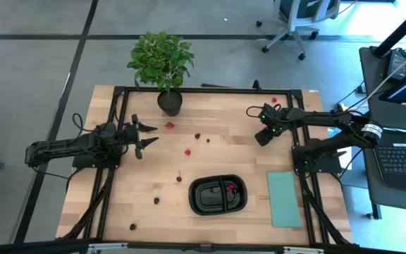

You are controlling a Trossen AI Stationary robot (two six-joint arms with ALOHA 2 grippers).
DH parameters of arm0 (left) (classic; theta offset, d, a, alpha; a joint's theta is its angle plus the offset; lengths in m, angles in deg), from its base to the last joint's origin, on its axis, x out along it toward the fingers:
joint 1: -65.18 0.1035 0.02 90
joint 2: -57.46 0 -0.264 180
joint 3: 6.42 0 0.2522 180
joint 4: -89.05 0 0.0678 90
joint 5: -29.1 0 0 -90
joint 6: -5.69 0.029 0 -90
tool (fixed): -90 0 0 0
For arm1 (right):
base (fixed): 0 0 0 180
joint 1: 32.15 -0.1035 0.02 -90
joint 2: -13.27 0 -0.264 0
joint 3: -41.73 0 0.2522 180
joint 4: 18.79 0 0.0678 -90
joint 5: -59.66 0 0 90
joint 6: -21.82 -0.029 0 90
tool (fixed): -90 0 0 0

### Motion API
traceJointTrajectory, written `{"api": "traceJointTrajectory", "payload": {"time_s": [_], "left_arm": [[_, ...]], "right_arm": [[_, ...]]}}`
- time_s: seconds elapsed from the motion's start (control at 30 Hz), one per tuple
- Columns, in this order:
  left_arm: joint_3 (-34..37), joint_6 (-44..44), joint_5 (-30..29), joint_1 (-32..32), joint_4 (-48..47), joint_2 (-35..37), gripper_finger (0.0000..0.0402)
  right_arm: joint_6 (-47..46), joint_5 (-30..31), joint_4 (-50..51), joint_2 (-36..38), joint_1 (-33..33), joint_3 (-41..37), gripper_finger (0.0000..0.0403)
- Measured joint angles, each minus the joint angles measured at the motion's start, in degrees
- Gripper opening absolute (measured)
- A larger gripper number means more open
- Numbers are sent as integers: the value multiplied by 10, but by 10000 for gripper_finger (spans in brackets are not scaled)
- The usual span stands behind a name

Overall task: Pick and placing Produce into tupperware
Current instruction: Put the right strawberry into the left side of the black container

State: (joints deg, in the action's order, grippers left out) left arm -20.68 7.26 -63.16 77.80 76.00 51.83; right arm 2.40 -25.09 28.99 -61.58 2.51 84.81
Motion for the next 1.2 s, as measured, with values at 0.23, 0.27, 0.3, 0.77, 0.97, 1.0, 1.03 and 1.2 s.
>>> {"api": "traceJointTrajectory", "payload": {"time_s": [0.23, 0.27, 0.3, 0.77, 0.97, 1.0, 1.03, 1.2], "left_arm": [[0, 0, 0, 0, 0, 0, 186], [0, 0, 0, 0, 0, 0, 186], [0, 0, 0, 0, 0, 0, 186], [0, 0, 0, 0, 0, 0, 186], [0, 0, 0, 0, 0, 0, 186], [0, 0, 0, 0, 0, 0, 186], [0, 0, 0, 0, 0, 0, 186], [0, 0, 0, 0, 0, 0, 186]], "right_arm": [[4, 7, -2, 0, 0, 0, 60], [9, 9, -3, 0, 0, 0, 49], [17, 10, -3, 0, 0, -1, 38], [35, 22, -8, -1, -1, -1, 6], [35, 22, -8, -1, -1, -1, 4], [35, 22, -6, -1, -2, 0, 4], [34, 23, -1, -1, -4, 3, 4], [33, 33, 29, -2, -33, 36, 4]]}}
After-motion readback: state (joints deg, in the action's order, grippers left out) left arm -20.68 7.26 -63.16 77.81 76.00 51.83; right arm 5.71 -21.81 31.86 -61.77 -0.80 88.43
